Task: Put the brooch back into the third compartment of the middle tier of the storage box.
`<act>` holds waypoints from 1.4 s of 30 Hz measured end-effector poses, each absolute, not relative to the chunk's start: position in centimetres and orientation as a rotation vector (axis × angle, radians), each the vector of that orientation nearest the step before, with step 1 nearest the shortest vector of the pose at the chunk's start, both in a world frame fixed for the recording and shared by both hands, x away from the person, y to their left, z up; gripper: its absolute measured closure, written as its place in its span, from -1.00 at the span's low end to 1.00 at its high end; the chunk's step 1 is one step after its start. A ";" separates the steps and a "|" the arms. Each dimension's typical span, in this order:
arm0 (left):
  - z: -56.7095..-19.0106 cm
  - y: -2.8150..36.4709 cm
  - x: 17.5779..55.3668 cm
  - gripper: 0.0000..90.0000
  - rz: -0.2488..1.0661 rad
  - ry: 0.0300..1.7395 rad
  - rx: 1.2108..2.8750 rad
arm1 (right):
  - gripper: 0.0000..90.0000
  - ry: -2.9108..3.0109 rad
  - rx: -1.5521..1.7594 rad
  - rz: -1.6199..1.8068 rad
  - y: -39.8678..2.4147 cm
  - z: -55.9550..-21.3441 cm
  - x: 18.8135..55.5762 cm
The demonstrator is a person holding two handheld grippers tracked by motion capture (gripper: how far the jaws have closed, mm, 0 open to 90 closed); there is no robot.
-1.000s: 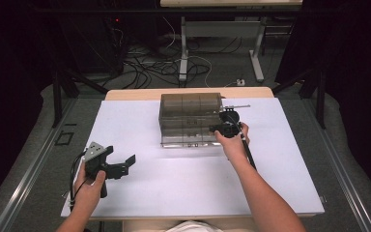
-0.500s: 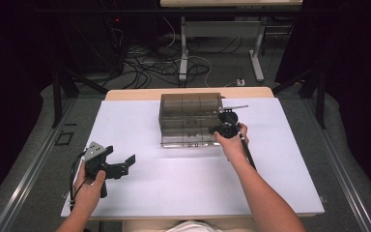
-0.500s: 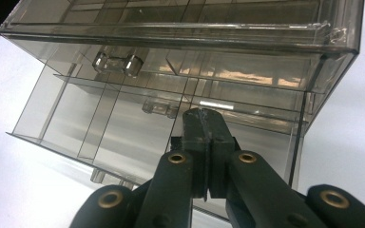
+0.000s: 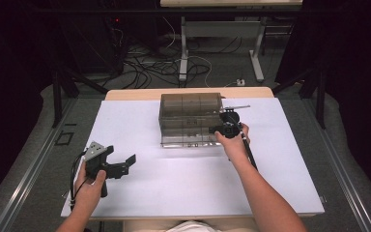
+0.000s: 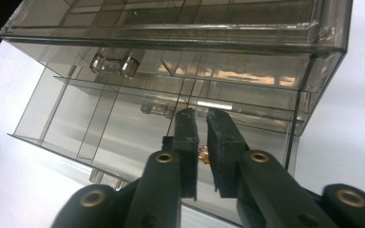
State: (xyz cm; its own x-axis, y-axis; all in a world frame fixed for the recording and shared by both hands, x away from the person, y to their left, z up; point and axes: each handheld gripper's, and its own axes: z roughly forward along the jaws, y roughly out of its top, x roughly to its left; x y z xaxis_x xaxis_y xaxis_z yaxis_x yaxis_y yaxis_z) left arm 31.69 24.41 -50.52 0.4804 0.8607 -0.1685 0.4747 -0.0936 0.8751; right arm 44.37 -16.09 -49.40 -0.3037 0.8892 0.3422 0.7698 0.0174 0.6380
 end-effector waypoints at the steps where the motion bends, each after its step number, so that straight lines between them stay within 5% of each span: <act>1: -50.5 24.4 31.7 -0.94 0.484 1.143 1.732 | 0.76 2.114 1.754 1.164 -16.1 -49.4 44.3; 28: -50.6 24.3 31.8 -0.94 0.484 1.152 1.736 | -0.17 2.112 1.610 1.161 -15.6 -48.3 43.1; 42: -50.6 24.2 31.8 -0.94 0.474 1.138 1.740 | -0.47 2.100 1.566 1.131 -15.7 -47.7 42.2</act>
